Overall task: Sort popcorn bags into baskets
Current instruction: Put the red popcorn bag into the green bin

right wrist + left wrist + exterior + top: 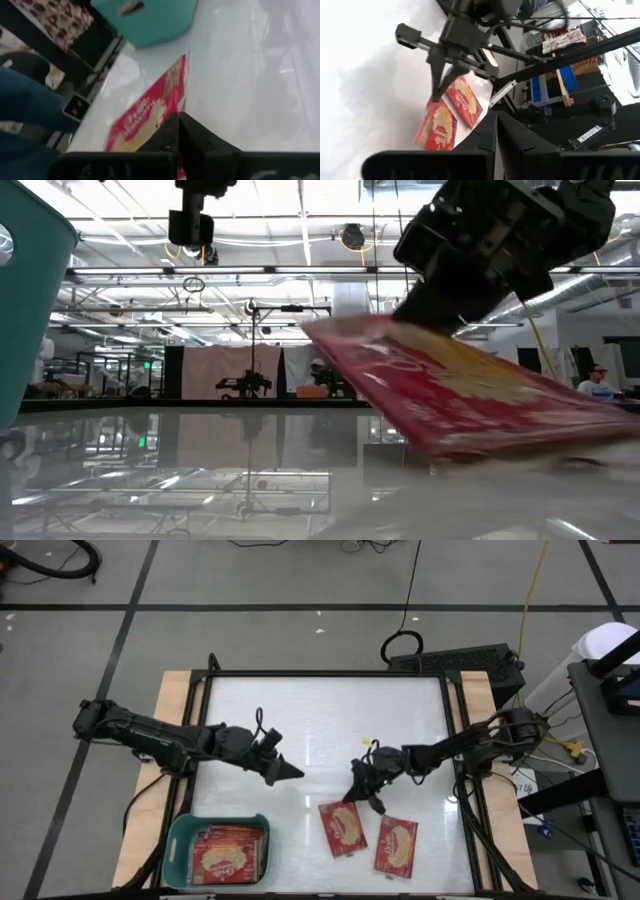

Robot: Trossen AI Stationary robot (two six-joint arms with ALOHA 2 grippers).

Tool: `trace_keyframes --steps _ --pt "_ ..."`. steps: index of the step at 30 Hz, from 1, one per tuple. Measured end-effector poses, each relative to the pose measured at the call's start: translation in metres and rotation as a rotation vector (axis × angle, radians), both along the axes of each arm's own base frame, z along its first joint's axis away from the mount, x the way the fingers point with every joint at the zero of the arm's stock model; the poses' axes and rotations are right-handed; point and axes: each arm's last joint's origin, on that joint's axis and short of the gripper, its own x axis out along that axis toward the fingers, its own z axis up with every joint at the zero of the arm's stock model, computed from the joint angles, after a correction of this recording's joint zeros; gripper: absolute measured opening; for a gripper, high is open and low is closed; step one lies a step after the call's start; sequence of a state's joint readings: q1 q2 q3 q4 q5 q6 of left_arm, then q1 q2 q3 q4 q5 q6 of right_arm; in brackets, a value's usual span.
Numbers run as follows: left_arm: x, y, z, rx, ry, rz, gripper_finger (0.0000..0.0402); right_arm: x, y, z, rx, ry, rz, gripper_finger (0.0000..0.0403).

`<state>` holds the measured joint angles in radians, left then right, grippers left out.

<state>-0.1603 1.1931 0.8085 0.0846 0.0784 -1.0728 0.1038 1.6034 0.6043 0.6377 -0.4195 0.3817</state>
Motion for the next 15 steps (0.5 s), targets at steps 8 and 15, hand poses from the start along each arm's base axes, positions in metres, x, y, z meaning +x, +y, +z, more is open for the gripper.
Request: trace_keyframes --steps 8,15 --pt "0.013 0.012 -0.017 0.097 0.045 -0.014 0.0104 -0.004 -0.017 0.024 0.003 -0.072 -0.055 0.0000" --pt "0.053 0.017 -0.061 0.036 0.093 -0.135 0.0181 -0.007 -0.022 0.035 0.006 -0.104 -0.077 0.0000"
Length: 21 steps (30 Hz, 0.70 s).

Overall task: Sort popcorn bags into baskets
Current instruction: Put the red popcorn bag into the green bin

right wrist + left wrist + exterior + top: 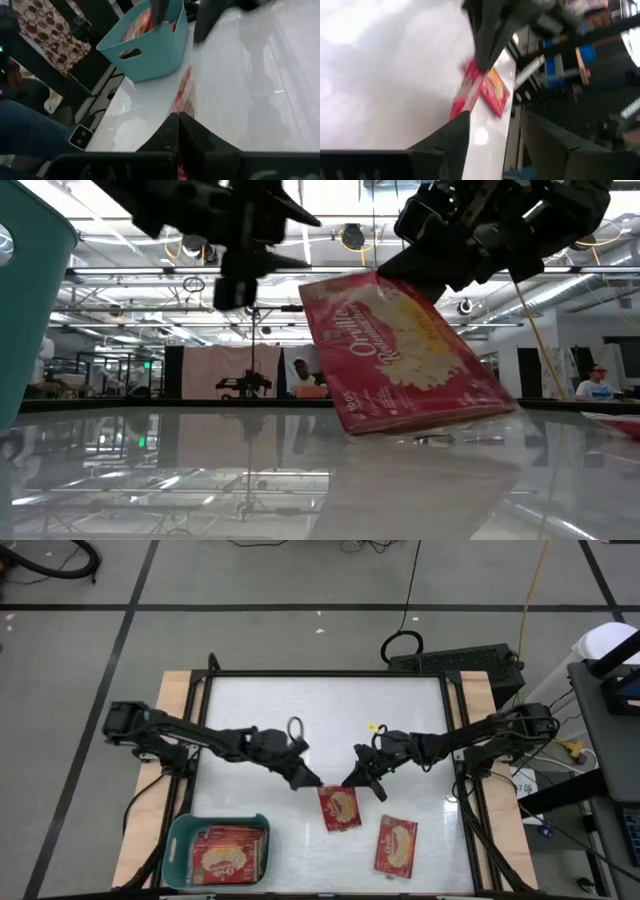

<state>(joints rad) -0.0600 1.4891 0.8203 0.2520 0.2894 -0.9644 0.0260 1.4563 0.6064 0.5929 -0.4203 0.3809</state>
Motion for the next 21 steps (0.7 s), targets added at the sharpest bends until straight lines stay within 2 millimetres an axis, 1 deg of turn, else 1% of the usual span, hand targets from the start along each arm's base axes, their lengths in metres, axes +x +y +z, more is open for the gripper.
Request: trace_keyframes --steps 3,5,7,10,12,15,21 --pt "0.014 -0.002 -0.011 0.009 0.019 -0.052 0.0199 -0.001 0.000 0.002 0.001 -0.004 0.001 0.0000" --pt "0.022 -0.002 -0.016 0.030 0.027 -0.036 0.0206 -0.001 0.000 0.003 0.004 -0.011 0.007 0.0000" --pt "0.027 0.000 -0.024 0.052 0.048 -0.018 0.0205 -0.001 0.000 0.003 0.007 -0.013 0.015 0.0000" --pt "0.035 0.001 -0.030 0.096 0.012 -0.034 0.0192 -0.001 -0.001 0.003 0.017 -0.008 0.017 0.0000" --pt "0.040 0.001 -0.032 0.126 -0.041 -0.047 0.0175 -0.001 -0.003 0.003 0.030 -0.001 0.008 0.0000" --pt "0.042 0.000 -0.035 0.150 -0.069 -0.066 0.0140 -0.001 -0.006 0.003 0.035 0.001 -0.007 0.0000" --pt "0.042 0.000 -0.034 0.211 -0.098 -0.105 0.0046 0.000 -0.015 0.004 0.061 0.006 -0.044 0.0000"
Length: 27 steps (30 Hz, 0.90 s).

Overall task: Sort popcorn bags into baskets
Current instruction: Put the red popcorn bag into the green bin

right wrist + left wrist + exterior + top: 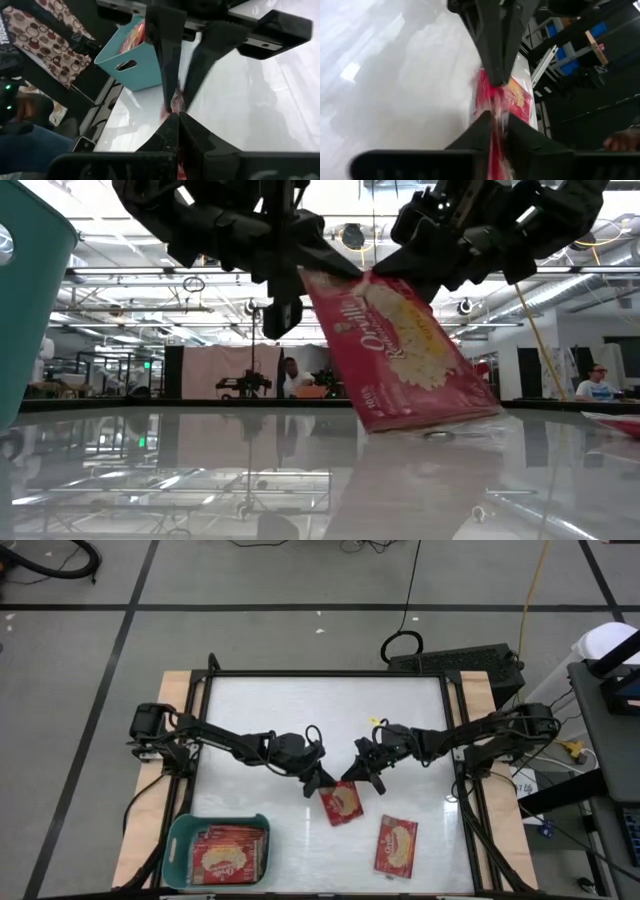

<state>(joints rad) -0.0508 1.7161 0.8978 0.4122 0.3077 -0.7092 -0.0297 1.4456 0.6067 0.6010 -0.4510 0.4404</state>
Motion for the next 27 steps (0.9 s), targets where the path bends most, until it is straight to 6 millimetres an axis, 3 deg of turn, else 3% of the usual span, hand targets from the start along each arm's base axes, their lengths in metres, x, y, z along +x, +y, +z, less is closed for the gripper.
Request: trace_keyframes --steps 3,12,20,27 --pt "-0.001 0.000 -0.001 0.011 0.012 -0.008 0.0009 0.000 -0.003 0.000 0.000 -0.001 -0.010 0.0000" --pt "-0.003 0.000 0.004 -0.079 0.037 0.023 0.0004 0.002 -0.013 0.008 0.134 -0.023 -0.088 0.0011" --pt "-0.021 0.003 0.052 -0.082 -0.086 0.061 0.0002 -0.009 -0.030 0.032 0.419 -0.005 -0.217 0.0073" --pt "-0.055 0.007 0.097 -0.066 -0.145 0.142 0.0002 -0.019 -0.035 0.052 0.430 -0.103 -0.296 0.0103"
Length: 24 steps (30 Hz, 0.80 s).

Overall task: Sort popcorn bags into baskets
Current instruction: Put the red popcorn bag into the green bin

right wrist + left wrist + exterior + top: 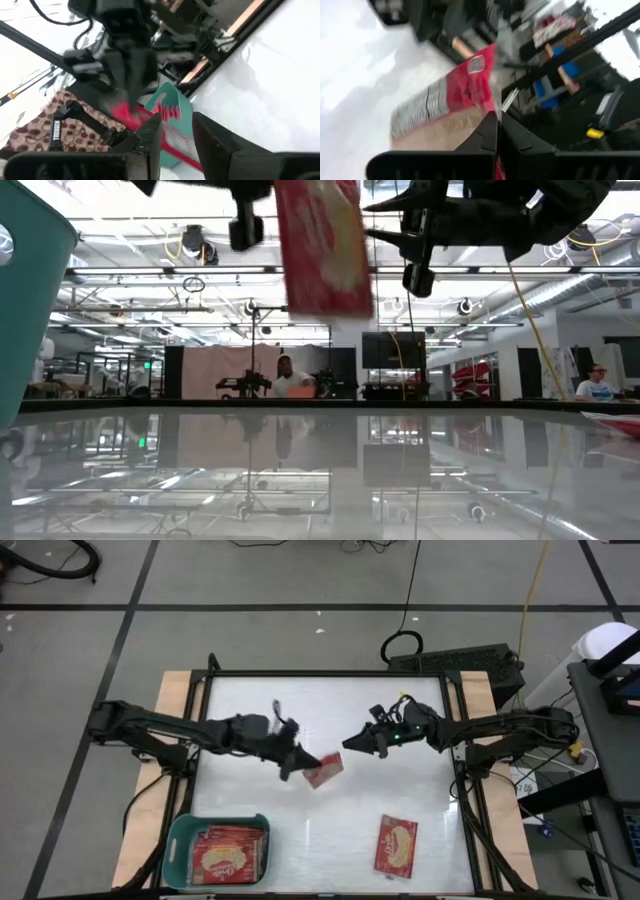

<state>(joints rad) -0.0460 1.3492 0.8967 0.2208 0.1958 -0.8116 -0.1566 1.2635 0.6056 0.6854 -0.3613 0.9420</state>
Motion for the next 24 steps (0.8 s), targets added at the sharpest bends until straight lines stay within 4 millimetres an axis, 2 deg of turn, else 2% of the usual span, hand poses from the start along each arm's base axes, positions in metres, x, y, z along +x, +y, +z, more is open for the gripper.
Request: trace_keyframes --steps 6,12,16,21,24 --pt "-0.027 0.002 0.036 -0.066 -0.117 0.014 0.0002 0.000 -0.001 0.002 0.023 -0.013 -0.025 0.0141" --pt "-0.048 0.000 0.061 -0.111 -0.228 -0.009 0.0001 0.001 0.001 0.006 -0.028 -0.069 -0.014 0.0187" --pt "-0.052 0.000 0.069 -0.121 -0.285 -0.011 0.0001 0.002 0.009 0.006 -0.162 -0.094 -0.027 0.0207" --pt "-0.052 0.001 0.070 -0.148 -0.293 -0.009 0.0001 0.004 0.016 0.009 -0.305 -0.155 -0.077 0.0210" --pt "-0.052 0.001 0.070 -0.150 -0.292 -0.009 0.0002 0.006 0.016 0.007 -0.334 -0.167 -0.074 0.0210"
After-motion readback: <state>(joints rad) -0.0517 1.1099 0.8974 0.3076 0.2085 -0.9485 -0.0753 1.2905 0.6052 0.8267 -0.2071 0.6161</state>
